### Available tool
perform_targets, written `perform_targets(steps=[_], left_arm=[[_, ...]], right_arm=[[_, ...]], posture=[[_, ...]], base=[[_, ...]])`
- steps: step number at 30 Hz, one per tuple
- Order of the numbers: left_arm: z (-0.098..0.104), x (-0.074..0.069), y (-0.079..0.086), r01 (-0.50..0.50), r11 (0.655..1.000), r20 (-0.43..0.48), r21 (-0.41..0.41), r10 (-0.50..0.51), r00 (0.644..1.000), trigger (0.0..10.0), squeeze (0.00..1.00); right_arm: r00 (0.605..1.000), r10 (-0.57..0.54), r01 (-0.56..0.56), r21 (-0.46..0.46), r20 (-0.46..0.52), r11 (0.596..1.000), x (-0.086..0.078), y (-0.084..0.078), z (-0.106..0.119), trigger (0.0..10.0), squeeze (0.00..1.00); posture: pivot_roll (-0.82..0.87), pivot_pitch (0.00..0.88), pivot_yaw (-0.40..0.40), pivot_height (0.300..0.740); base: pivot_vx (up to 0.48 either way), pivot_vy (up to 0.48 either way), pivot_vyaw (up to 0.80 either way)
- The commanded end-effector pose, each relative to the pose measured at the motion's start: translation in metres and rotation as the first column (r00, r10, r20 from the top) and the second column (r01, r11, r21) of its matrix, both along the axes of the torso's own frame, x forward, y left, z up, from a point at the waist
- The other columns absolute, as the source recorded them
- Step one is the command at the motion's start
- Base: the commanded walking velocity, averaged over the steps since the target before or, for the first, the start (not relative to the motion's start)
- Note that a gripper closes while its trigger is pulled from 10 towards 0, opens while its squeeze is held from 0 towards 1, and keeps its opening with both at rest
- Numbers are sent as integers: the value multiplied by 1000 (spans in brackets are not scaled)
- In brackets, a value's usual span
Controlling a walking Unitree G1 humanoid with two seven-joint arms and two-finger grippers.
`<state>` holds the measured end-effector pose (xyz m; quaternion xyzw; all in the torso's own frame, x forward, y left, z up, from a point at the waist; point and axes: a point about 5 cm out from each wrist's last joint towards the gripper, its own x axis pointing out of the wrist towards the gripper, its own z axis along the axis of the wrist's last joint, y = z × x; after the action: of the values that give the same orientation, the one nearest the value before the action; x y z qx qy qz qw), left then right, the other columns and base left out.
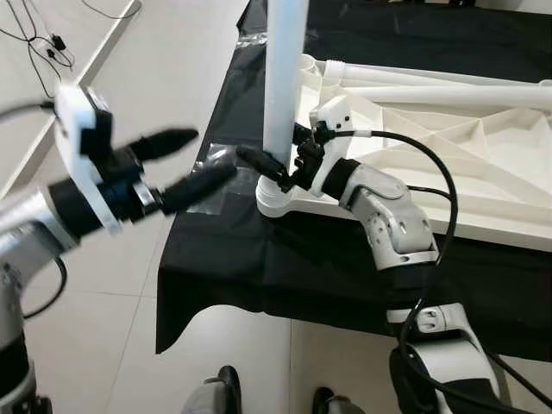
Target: Building children table
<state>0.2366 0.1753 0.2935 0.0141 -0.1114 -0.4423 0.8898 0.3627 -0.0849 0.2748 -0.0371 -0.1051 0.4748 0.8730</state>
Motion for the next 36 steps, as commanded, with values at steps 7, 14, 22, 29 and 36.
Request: perform_targets(steps=[7, 14, 22, 29, 36], left_arm=[[-64, -12, -39, -83, 997, -151, -3, 82, 985, 10000, 0], [-104, -18, -48, -242, 968, -208, 68, 251, 945, 10000, 0], [-125, -19, -39, -365, 922, -171, 131, 384, 908, 10000, 0], [-138, -21, -35, -477, 861, -103, 178, 499, 861, 10000, 0], [-146, -14, -36, -534, 812, 0, 236, 549, 836, 10000, 0]], right_arm=[[984, 178, -178, -85, -10, 980, 7, 5, 5, 0, 0], [972, 221, -230, -132, -84, 964, 13, -4, -16, 0, 0], [992, 58, -73, -126, -115, 989, 18, -18, -35, 0, 0], [875, -373, 354, -118, -309, 928, -13, -21, -104, 0, 0], [714, -608, 589, -170, -347, 790, -55, -2, -137, 0, 0]], posture=[[152, 239, -12, 740], [144, 230, -5, 740], [123, 219, 2, 740], [129, 201, -4, 740], [114, 174, 38, 740]], base=[[0, 0, 0], [0, 0, 0], [0, 0, 0], [0, 0, 0], [0, 0, 0]])
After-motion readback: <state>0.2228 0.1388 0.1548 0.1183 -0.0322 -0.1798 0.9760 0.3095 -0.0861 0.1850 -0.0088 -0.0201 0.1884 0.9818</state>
